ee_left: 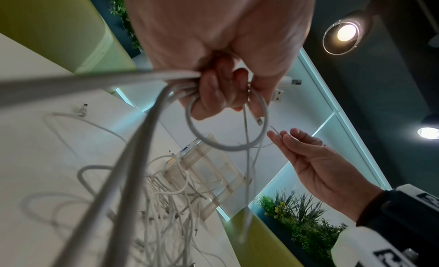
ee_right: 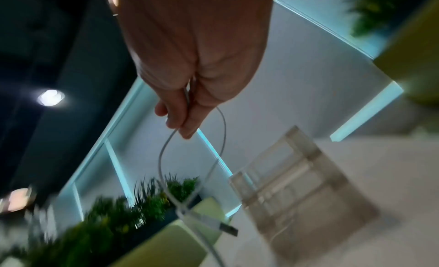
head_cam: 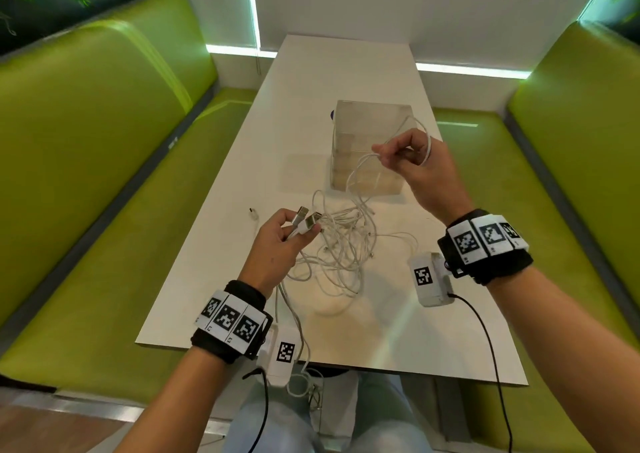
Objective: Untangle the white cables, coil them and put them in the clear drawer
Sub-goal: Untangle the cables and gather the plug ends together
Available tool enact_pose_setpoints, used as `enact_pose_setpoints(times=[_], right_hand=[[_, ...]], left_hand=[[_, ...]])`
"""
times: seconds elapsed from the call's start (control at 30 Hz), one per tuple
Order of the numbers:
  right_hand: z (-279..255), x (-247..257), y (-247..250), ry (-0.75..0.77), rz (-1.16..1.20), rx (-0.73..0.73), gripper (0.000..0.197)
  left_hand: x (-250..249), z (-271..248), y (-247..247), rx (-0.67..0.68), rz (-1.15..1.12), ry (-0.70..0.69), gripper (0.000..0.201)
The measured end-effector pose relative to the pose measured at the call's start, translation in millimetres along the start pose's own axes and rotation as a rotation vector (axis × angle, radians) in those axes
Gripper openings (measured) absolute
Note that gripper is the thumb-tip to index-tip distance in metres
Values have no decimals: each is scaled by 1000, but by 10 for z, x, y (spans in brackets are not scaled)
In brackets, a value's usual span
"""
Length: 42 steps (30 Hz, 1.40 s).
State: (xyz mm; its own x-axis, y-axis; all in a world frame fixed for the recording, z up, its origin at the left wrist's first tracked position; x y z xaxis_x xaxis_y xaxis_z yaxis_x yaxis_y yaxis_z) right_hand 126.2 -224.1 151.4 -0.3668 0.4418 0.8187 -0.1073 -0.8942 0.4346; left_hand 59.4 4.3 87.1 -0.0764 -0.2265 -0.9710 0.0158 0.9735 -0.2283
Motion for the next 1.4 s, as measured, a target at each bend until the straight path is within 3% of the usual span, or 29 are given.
enact_pose_setpoints(times=[0.1, 0.43, 0.53, 0.63, 0.7, 0.8, 0.9, 1.03, 1.1, 1.23, 1.33, 1.4], right_hand=[[3, -3, 29, 94, -244, -75, 14], [-75, -70, 190, 13, -499, -11, 32], [-171, 13, 229, -63, -343, 220, 30], [-347, 251, 138, -108, -281, 502, 2], [-470, 407, -13, -133, -265, 635, 22], [-609, 498, -319, -106, -283, 736, 28], [-684, 483, -489, -57, -290, 707, 26], [-675, 441, -413, -123, -121, 575, 17], [-657, 418, -335, -145, -40, 513, 19], [-734, 446, -279, -88, 4, 616, 18], [-765, 464, -200, -99, 118, 565, 18], [-783, 483, -151, -80, 94, 666, 16]], left_hand=[[3, -1, 45, 19, 23, -10, 14], [-8, -28, 214, 10, 57, -20, 28], [-23, -53, 251, 13, 17, 15, 35], [-67, -92, 183, 69, 27, 22, 31], [-94, -122, 90, 112, 50, 14, 28], [-138, -178, -53, 191, 60, -11, 22], [-167, -230, -87, 257, 49, -2, 24], [-190, -263, 27, 357, -106, 73, 12], [-183, -263, 81, 393, -147, 87, 19], [-168, -249, 125, 371, -217, 65, 16], [-135, -220, 195, 321, -315, 55, 21], [-122, -197, 236, 261, -376, 58, 27]])
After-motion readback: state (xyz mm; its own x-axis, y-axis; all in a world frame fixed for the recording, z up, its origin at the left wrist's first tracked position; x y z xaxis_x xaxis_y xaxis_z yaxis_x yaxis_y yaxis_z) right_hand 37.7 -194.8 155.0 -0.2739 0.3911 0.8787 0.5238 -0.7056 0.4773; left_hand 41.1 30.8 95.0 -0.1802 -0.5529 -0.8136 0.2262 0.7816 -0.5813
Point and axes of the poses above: each hand's wrist, its own z-axis towards the middle knuckle, its own y-axis out of the back of the hand, x = y × z, the point moved 2 cm from there along z, towards the middle knuckle, and after that the axes turned 14 degrees about -z, right-handed, at the moved point
